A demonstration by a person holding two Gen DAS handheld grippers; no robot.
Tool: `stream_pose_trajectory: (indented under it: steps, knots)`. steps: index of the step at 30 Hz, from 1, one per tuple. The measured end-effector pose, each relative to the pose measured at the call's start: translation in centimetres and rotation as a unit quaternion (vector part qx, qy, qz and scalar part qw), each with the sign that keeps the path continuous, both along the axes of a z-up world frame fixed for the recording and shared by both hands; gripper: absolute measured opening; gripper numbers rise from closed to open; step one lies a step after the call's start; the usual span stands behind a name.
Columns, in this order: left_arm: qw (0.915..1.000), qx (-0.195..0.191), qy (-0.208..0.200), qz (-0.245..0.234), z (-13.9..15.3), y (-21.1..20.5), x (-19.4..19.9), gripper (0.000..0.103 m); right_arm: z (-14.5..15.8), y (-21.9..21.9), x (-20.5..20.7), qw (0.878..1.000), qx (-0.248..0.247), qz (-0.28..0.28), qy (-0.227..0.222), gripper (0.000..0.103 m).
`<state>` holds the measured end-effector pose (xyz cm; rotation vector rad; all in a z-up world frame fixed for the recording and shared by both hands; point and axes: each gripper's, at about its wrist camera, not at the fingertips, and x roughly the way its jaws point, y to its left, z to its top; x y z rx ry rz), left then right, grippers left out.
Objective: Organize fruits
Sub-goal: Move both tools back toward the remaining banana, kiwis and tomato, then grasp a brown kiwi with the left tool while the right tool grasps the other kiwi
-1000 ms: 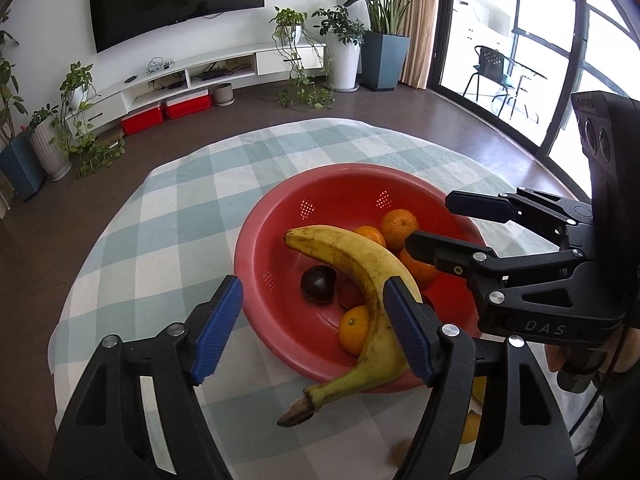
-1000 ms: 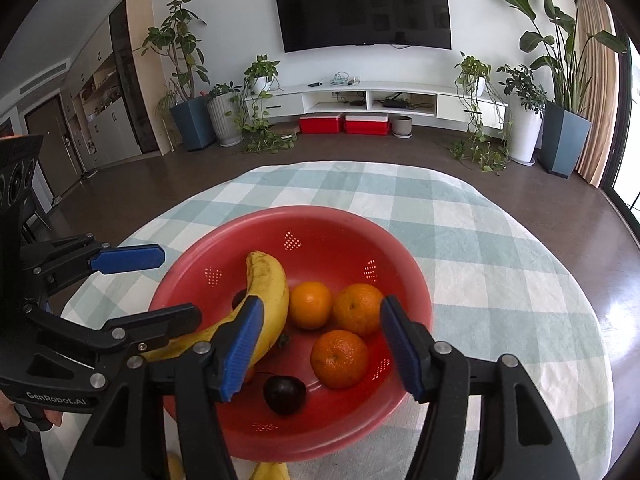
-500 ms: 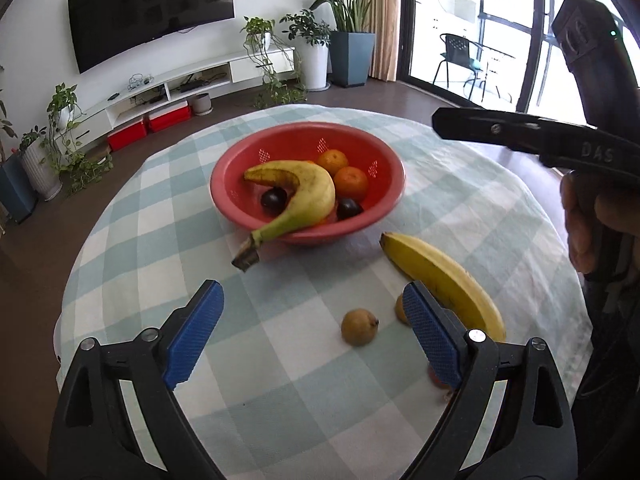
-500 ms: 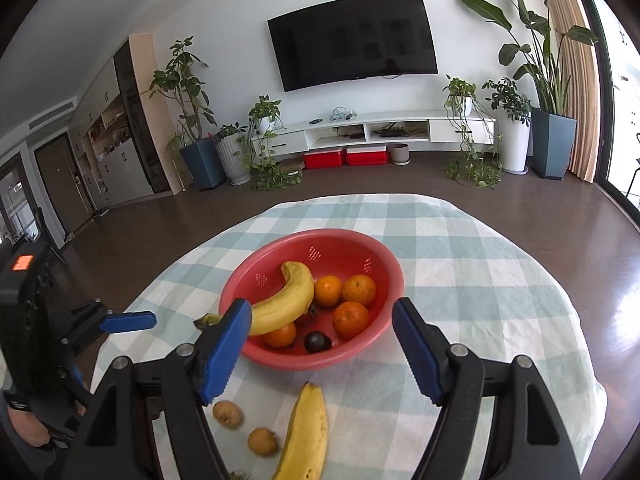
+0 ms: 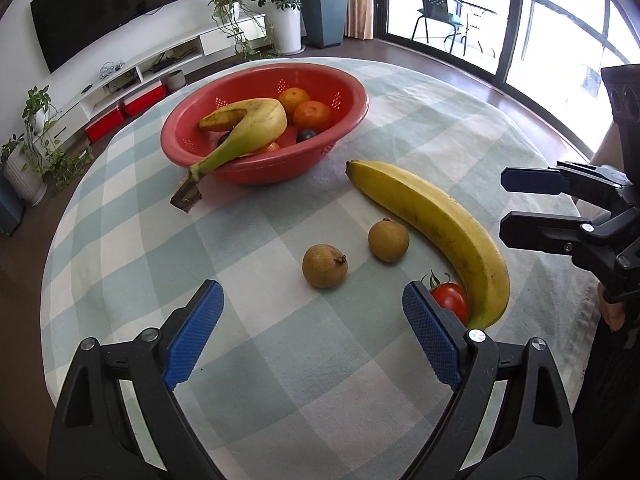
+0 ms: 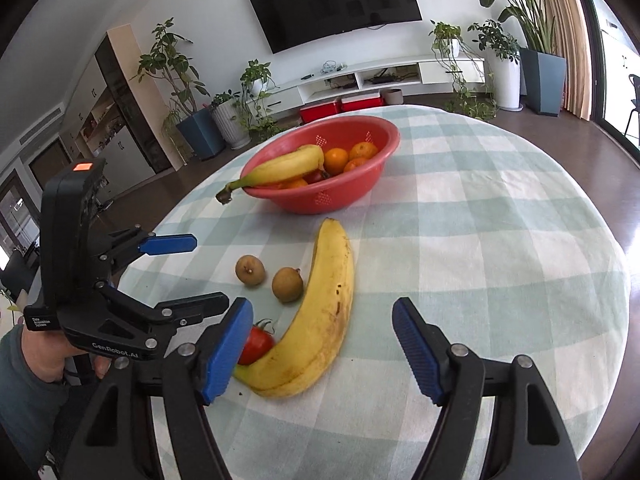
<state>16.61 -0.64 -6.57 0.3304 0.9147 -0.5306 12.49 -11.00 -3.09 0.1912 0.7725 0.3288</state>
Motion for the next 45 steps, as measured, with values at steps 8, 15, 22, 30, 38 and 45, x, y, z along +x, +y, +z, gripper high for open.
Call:
stream_pose_trajectory:
  steps: [8,15,22,30,38,45]
  knots:
    - [0.9997,-0.005,0.023,-0.003,-0.9,-0.9,2.4,0.061,-0.3,-0.5,-0.3,1.000,0.010,-0.002,0.000,0.074]
    - [0.9993,-0.005,0.036,-0.008,-2.2,-1.5,3.3,0.048,-0.4,0.0,-0.3,1.000,0.003,0.007,0.001,0.070]
    - [0.9992,-0.015,0.038,-0.005,-2.9,-1.4,3.7,0.045,-0.5,0.1,-0.2,1.000,0.001,0.008,0.003,0.070]
    - [0.9993,-0.023,0.029,-0.006,-3.1,-1.5,3.5,0.029,-0.7,0.5,-0.2,1.000,-0.013,0.011,0.004,0.065]
    - [0.9995,-0.022,0.021,-0.002,-3.1,-1.3,2.9,0.026,-0.7,0.9,-0.2,1.000,-0.022,0.020,0.001,0.059]
    - [0.9987,-0.041,0.025,0.018,-2.9,0.0,2.0,0.026,0.5,2.9,-0.3,0.997,-0.049,0.061,-0.010,0.050]
